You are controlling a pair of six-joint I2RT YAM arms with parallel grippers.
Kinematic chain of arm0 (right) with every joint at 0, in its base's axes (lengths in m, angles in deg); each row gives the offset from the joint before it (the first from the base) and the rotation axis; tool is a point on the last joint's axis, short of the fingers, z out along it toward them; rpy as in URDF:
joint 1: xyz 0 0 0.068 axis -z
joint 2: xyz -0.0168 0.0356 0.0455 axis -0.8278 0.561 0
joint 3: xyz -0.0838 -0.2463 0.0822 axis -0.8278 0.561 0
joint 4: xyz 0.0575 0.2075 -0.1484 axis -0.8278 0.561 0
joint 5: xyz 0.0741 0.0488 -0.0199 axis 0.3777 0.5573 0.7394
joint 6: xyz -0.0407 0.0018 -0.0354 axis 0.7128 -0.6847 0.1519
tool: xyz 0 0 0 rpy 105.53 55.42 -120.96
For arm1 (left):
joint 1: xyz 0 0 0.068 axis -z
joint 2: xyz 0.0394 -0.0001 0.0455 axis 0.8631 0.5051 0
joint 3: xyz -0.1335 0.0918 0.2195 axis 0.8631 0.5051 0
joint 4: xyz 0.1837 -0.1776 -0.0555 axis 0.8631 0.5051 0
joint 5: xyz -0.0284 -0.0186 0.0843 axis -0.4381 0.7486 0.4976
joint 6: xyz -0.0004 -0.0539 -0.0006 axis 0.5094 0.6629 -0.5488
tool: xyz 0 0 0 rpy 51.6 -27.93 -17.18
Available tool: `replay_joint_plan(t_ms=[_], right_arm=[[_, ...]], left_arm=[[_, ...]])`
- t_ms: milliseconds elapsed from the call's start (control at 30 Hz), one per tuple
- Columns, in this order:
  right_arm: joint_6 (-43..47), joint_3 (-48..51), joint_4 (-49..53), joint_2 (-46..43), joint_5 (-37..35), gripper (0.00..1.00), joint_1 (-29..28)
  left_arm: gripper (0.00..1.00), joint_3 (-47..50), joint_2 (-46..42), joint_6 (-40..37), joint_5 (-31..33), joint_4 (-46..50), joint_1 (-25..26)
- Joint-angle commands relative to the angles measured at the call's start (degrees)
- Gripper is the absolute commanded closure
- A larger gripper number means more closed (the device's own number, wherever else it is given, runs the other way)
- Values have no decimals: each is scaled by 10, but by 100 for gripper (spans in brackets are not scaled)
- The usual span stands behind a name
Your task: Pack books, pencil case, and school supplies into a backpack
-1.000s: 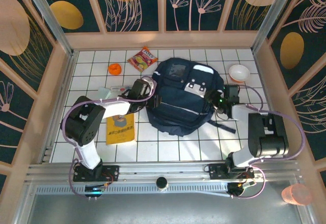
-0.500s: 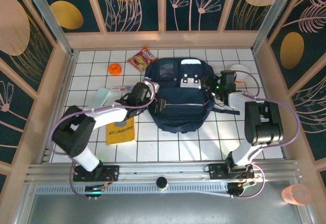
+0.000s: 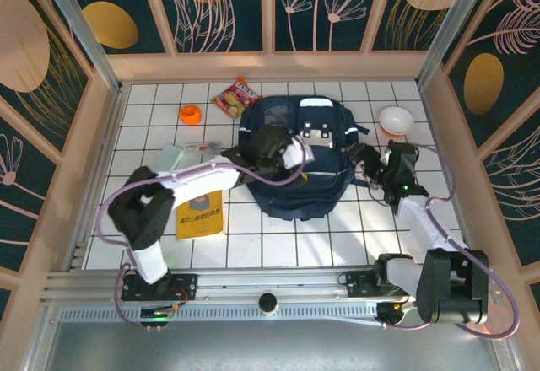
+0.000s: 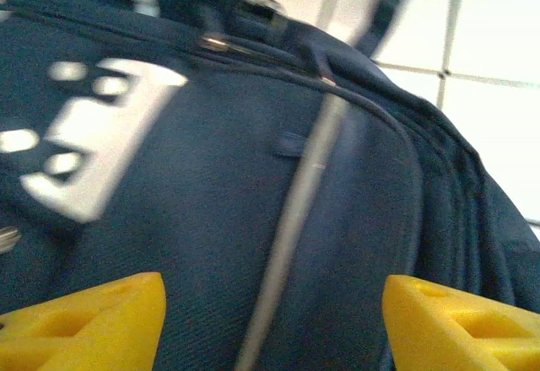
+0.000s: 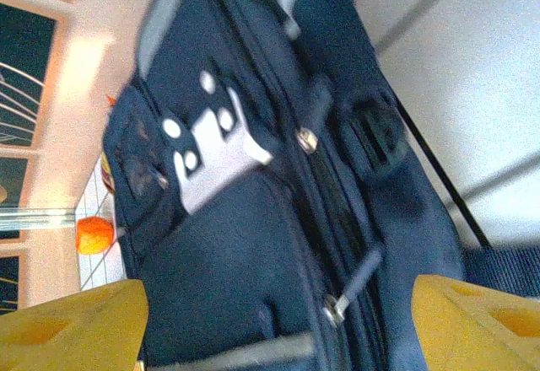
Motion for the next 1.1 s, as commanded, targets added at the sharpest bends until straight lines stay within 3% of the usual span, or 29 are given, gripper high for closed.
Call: replay_joint_plan(t_ms=[0, 267, 500, 567, 633, 733, 767, 900, 1067], right_arm=[[-53, 45, 2, -27, 37, 18, 1], [-58, 75, 18, -67, 25, 18, 1], [-54, 80, 19, -70, 31, 18, 2], [-49, 78, 25, -76, 28, 18, 1], [-38, 73, 32, -84, 18, 18, 2], [-1, 62, 43, -104, -10, 18, 3], [15, 56, 45, -111, -23, 18, 2], [127, 17, 41, -138, -61, 17, 3], [289, 19, -25, -135, -28, 18, 3]], left_arm=[[30, -37, 45, -96, -48, 24, 12], [25, -94, 124, -81, -27, -14, 32], [27, -102, 164, -70, 71, -56, 36], [37, -100, 166, -79, 88, -51, 36], [59, -90, 150, -81, 85, -48, 36], [95, -85, 104, -88, 20, -23, 32], [100, -81, 86, -87, 3, -23, 30], [100, -47, 3, -87, -75, -50, 6], [100, -54, -53, -85, -194, -23, -51]])
